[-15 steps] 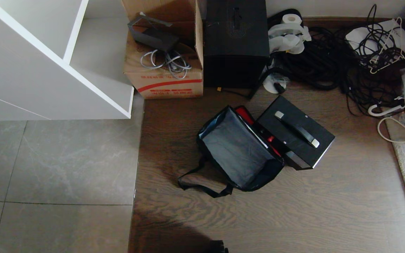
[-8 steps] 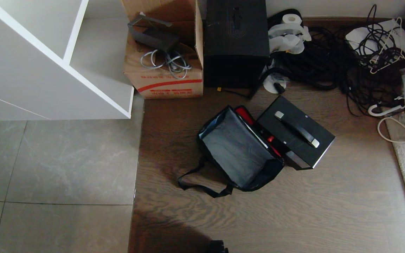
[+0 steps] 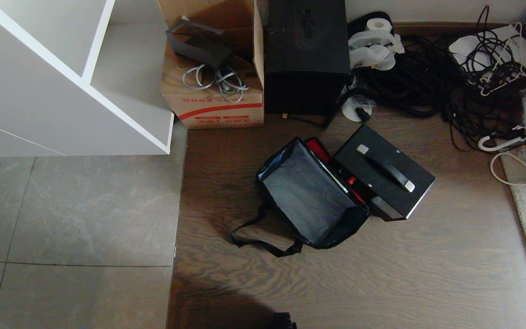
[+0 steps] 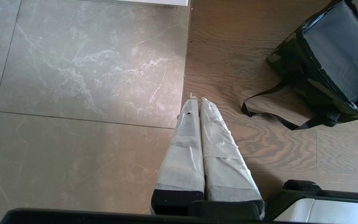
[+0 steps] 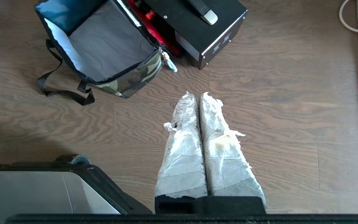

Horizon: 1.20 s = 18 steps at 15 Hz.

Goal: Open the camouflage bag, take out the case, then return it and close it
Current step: Grip the handle again

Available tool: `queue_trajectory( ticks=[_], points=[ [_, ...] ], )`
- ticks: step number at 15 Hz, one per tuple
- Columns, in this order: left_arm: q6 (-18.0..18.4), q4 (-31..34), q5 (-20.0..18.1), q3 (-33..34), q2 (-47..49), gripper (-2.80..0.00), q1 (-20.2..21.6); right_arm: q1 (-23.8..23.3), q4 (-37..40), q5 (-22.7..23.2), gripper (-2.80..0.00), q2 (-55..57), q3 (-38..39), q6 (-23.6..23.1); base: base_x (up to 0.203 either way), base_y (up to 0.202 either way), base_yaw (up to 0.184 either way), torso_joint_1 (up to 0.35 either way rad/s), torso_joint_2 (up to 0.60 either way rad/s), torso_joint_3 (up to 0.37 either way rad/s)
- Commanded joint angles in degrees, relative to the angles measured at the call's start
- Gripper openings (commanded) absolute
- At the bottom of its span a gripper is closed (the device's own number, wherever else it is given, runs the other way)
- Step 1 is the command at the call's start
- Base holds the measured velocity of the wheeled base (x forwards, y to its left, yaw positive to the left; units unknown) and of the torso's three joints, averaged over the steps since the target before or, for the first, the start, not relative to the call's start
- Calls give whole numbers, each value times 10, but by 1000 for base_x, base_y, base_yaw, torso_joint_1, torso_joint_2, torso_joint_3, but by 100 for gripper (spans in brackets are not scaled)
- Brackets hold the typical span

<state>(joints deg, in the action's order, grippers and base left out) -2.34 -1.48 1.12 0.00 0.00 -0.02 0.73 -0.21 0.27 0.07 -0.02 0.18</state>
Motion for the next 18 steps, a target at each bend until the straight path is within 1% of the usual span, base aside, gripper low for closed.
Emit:
queue_trajectory(
  ticks=[1,4,5,6,7,9,10,11,13,15,17,18],
  points=[
    [0,0,0,5,0,-280,-1,0,6,1,-280,0,-1,0,0,0,0,0,0,0],
    [0,0,0,4,0,-280,0,0,7,3,-280,0,-6,0,0,0,0,0,0,0],
    [0,0,0,5,0,-280,0,0,15,5,-280,0,-20,-1,0,0,0,0,0,0],
    [0,0,0,4,0,-280,0,0,37,13,-280,0,-53,-2,0,0,0,0,0,0],
    [0,0,0,4,0,-280,0,0,85,27,-280,0,-105,-2,0,0,0,0,0,0],
    [0,0,0,4,0,-280,0,-1,237,52,-280,25,-251,0,0,0,0,0,0,0],
    [0,0,0,5,0,-280,0,-1,281,60,-280,61,-303,4,0,0,0,0,0,0],
    [0,0,0,5,0,-280,0,-2,300,70,-280,118,-337,7,0,0,0,0,0,0],
    [0,0,0,5,0,-280,0,-2,306,95,-280,254,-379,12,0,0,0,0,0,0],
    [0,0,0,4,0,-280,0,-3,292,139,-280,381,-409,15,0,0,0,0,0,0],
    [0,0,0,5,0,-280,-1,-3,263,173,-280,471,-431,18,0,0,0,0,0,0],
    [0,0,0,5,0,-280,0,-3,245,190,-280,497,-435,24,0,0,0,0,0,0]
  ],
)
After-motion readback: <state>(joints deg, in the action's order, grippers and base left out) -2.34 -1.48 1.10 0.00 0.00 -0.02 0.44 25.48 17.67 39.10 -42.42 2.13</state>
